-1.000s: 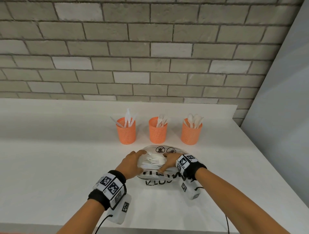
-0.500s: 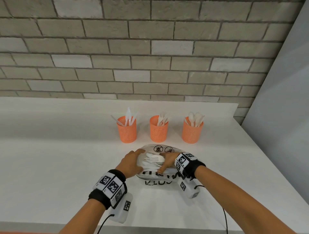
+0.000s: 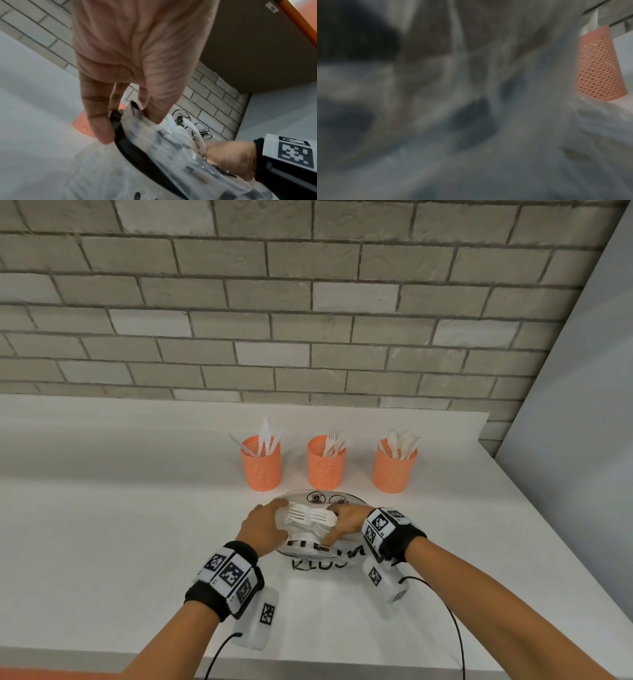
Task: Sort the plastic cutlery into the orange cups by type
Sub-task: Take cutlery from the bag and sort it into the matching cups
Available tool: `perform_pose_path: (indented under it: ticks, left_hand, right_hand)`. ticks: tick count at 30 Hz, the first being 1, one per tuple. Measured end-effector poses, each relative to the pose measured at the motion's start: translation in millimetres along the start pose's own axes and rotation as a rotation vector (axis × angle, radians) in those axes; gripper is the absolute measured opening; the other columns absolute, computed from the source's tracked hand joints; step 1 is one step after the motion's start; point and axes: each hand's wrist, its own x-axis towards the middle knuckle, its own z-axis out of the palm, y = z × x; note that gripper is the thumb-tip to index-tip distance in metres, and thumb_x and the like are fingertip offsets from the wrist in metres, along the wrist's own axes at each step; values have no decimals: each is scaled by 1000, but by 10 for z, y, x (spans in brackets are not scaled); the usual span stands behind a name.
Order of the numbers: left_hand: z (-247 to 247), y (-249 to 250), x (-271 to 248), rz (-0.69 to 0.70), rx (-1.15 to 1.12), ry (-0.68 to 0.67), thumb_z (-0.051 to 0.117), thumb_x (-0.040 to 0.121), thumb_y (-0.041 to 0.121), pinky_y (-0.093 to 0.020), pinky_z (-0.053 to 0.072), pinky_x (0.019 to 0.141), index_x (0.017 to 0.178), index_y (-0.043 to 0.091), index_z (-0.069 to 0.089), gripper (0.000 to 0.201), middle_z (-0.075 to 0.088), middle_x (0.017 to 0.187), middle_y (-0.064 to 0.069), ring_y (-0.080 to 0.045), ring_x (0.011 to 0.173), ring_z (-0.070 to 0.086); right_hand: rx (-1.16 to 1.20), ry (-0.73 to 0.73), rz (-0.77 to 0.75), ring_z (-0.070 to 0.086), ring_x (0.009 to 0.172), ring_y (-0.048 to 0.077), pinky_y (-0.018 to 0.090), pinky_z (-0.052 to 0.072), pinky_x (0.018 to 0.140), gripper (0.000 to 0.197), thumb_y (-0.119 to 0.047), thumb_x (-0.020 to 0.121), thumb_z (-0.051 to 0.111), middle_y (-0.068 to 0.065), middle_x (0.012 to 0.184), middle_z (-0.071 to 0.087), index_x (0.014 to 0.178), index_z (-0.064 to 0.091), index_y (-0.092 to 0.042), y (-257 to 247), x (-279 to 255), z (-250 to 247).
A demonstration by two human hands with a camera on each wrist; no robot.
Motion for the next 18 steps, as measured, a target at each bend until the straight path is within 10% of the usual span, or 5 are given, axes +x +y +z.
perform_pose_path:
  ticks: [10,14,18]
  left_hand:
    - [12,-64,20,16,-167,59,59,79,3,-43,56,80,134,14,45,57,59,115,-14,-33,94,63]
    - [19,-104,4,-19,-254,-75,57,82,1,-17,56,52,137,15,39,60,49,118,-11,-20,76,60]
    - [-70,-94,32,-8,-335,-102,59,81,0,-16,55,53,140,16,35,66,49,124,-11,-19,86,59]
  right_hand:
    - [-88,129,-208,56,102,25,28,44,86,38,-14,86,55,12,118,61,124,52,-12,-74,-173,108]
    - [-149,168,-278,56,109,27,23,39,84,36,-19,89,56,12,120,61,124,51,-10,-55,-194,223]
    - [-120,313,-297,59,104,26,26,42,81,33,-21,85,60,10,113,64,116,54,-11,-70,-222,215]
